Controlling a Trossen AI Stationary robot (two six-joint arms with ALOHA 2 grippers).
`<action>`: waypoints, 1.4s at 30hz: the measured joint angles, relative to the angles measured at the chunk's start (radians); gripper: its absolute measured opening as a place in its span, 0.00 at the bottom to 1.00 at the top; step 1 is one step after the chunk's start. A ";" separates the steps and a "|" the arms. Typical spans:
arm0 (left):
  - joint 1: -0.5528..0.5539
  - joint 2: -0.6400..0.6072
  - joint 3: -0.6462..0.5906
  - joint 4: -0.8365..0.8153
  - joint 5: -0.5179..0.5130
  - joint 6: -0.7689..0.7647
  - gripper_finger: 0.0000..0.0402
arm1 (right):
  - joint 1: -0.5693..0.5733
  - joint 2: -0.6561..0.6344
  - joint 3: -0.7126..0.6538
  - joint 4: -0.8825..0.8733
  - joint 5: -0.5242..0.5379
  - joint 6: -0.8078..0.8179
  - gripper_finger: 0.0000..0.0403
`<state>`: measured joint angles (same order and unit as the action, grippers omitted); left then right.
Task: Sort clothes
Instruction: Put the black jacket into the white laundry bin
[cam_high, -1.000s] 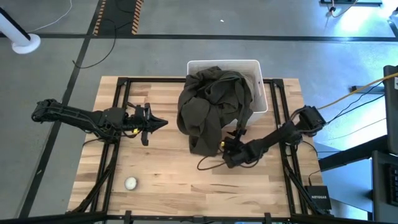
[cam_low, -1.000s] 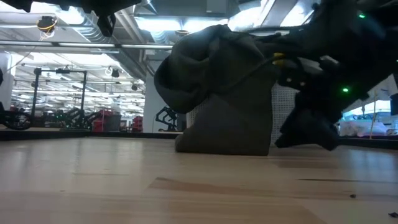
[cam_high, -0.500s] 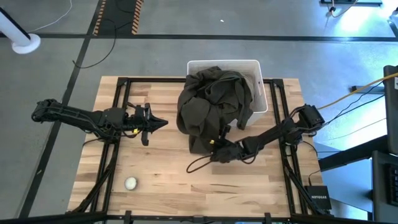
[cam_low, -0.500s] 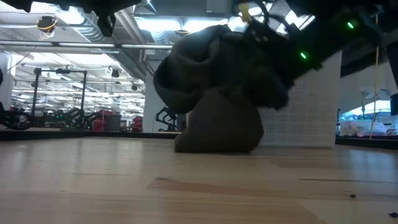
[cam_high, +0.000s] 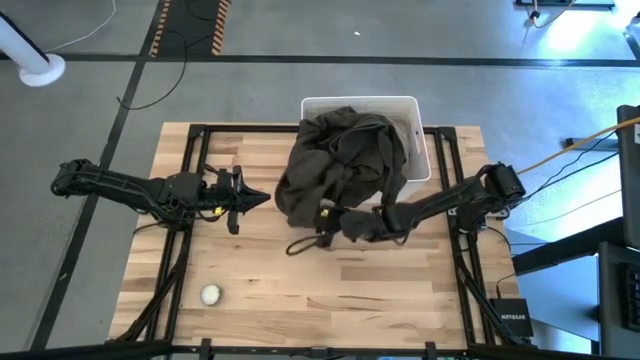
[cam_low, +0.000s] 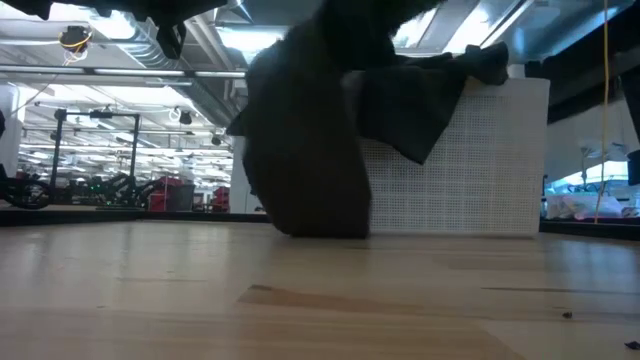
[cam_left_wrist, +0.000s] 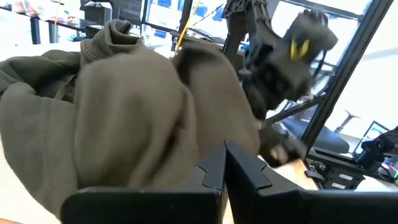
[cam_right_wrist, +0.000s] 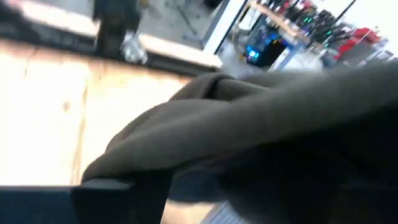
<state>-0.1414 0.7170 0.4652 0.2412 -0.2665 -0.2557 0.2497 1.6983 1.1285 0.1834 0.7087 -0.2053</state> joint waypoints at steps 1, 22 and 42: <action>0.000 0.000 0.000 0.001 0.000 0.000 0.00 | -0.011 -0.013 0.017 -0.002 -0.003 -0.011 0.64; 0.000 0.000 0.000 0.002 0.000 0.001 0.00 | -0.499 -0.293 0.173 -0.691 0.019 0.318 0.64; 0.000 0.000 0.000 0.001 -0.003 0.007 0.00 | -0.583 -0.420 0.282 -1.057 -0.072 0.489 0.64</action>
<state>-0.1413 0.7170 0.4652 0.2422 -0.2695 -0.2492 -0.3329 1.2788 1.4101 -0.8736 0.6362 0.2839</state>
